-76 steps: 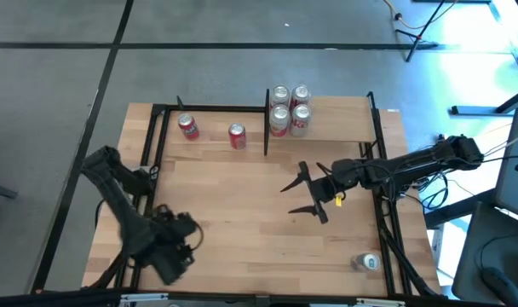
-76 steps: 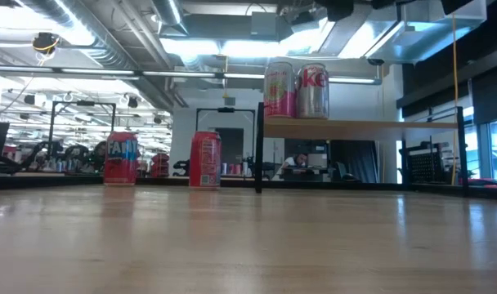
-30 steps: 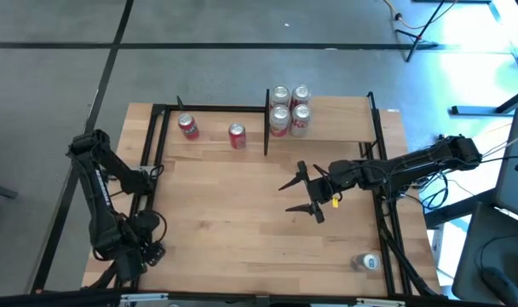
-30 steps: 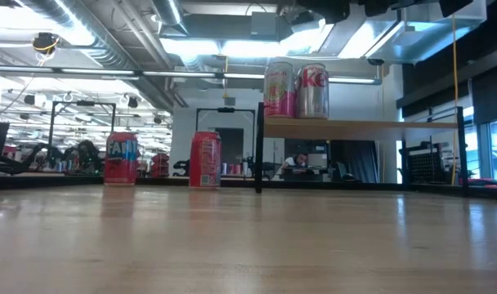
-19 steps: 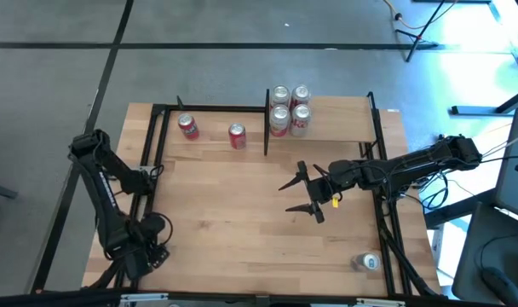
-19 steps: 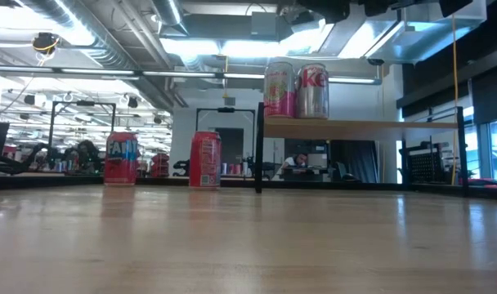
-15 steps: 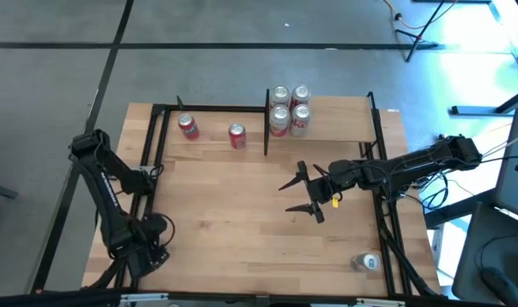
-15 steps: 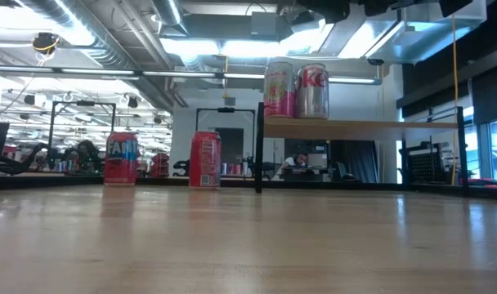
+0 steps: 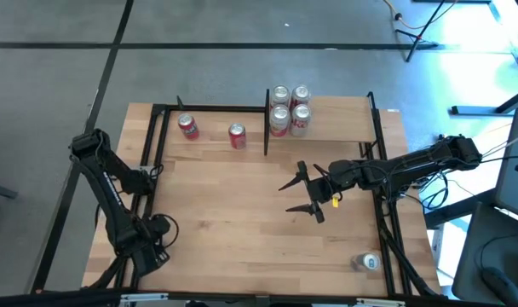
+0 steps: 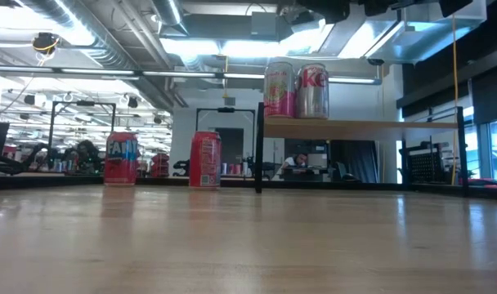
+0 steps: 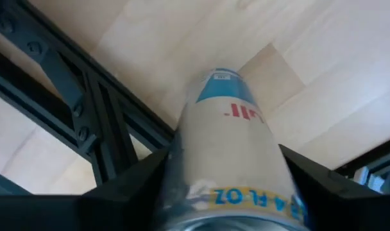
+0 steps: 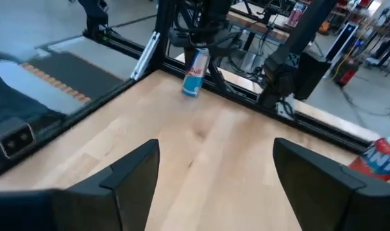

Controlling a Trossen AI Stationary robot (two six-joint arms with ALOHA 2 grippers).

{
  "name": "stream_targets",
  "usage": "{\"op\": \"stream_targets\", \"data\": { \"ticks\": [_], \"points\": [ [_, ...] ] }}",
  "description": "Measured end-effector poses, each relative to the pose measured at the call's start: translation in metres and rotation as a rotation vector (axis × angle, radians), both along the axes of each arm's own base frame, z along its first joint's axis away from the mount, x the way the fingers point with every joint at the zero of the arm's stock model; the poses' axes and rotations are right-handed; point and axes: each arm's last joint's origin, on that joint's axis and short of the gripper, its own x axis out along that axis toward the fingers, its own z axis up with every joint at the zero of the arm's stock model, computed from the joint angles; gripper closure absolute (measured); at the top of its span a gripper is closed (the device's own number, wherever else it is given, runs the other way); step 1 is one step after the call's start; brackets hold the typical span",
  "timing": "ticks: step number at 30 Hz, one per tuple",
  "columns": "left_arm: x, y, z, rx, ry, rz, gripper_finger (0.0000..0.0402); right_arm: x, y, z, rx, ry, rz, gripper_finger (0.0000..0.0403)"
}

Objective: Place canned beverage on shelf
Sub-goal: Put the left blue soda can on the shelf

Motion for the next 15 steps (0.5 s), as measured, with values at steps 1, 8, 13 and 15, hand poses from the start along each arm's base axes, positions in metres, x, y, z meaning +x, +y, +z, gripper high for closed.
{"op": "stream_targets", "data": {
  "ticks": [1,8,13,15],
  "points": [
    [0.001,0.001,0.000,-0.002,-0.001,-0.009,0.0187,0.000,0.000,0.000,0.024,0.008,0.002,0.0114],
    [0.025,0.008,0.009,-0.015,-0.079,-0.053,0.0205,0.003,0.003,-0.005,0.097,0.052,0.038,0.0114],
    [0.050,0.022,0.021,-0.001,-0.172,-0.142,0.0203,0.001,0.009,-0.009,0.130,0.111,0.014,0.0114],
    [0.063,0.031,0.024,0.014,-0.197,-0.184,0.0201,-0.001,0.016,-0.011,0.118,0.123,0.009,0.0114]
  ]
}}
